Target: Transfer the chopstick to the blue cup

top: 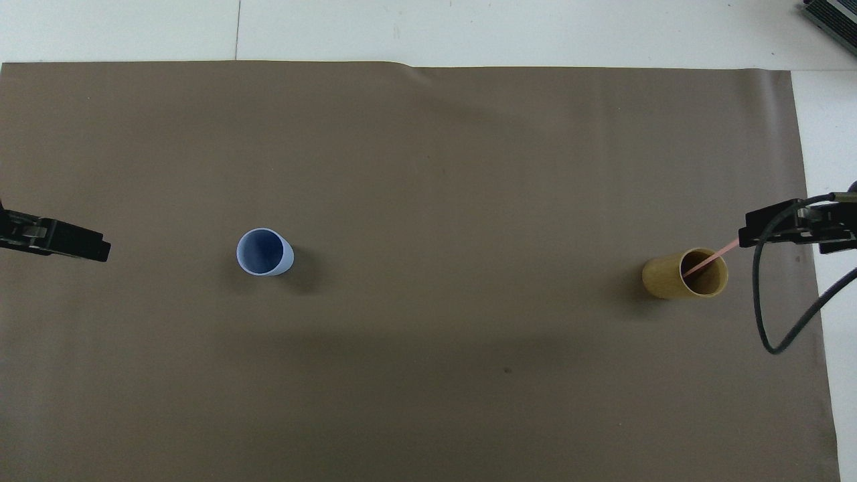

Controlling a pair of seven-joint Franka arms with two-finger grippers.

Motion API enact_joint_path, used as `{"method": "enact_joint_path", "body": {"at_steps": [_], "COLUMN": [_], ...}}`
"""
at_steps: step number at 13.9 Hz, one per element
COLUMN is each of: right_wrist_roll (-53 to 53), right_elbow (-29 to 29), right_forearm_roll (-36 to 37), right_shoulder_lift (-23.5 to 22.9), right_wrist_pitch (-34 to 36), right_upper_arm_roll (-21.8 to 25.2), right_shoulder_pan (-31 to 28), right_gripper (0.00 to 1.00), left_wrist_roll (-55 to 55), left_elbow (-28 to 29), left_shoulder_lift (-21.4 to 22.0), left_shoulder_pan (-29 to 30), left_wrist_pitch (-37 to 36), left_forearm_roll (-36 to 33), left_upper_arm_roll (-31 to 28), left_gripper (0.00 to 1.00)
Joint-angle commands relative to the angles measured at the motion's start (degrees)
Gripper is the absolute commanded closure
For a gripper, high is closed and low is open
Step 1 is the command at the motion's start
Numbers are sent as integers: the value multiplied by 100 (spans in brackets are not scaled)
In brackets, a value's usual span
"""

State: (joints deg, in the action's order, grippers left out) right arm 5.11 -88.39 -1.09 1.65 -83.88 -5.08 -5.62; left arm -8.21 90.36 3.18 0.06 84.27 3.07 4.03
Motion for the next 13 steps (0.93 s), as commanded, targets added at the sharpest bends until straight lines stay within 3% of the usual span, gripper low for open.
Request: {"method": "enact_joint_path", "body": {"at_steps": [1, 7, 13], "right_wrist_roll": [25, 25, 16], "right_elbow": [-134, -134, -134], "right_forearm_roll": [-93, -93, -93], "right_shoulder_lift": [99, 108, 99], "right_wrist_pitch": [-120, -102, -120], "right_upper_arm_roll": [-19, -19, 16], "right_shoulder_pan": [-54, -54, -62], "right_gripper": [0, 0, 0], "left_wrist_roll": [21, 117, 476], "left_elbow": [157, 210, 1403], "left_shoulder_lift": [174, 148, 16], "left_shoulder_pan": [29, 46, -120], "left_wrist_pitch": [-25, 281, 1686], "left_forearm_roll": [27, 27, 36], "left_upper_arm_roll": [-8, -16, -8], "left_gripper": [0, 0, 0]}}
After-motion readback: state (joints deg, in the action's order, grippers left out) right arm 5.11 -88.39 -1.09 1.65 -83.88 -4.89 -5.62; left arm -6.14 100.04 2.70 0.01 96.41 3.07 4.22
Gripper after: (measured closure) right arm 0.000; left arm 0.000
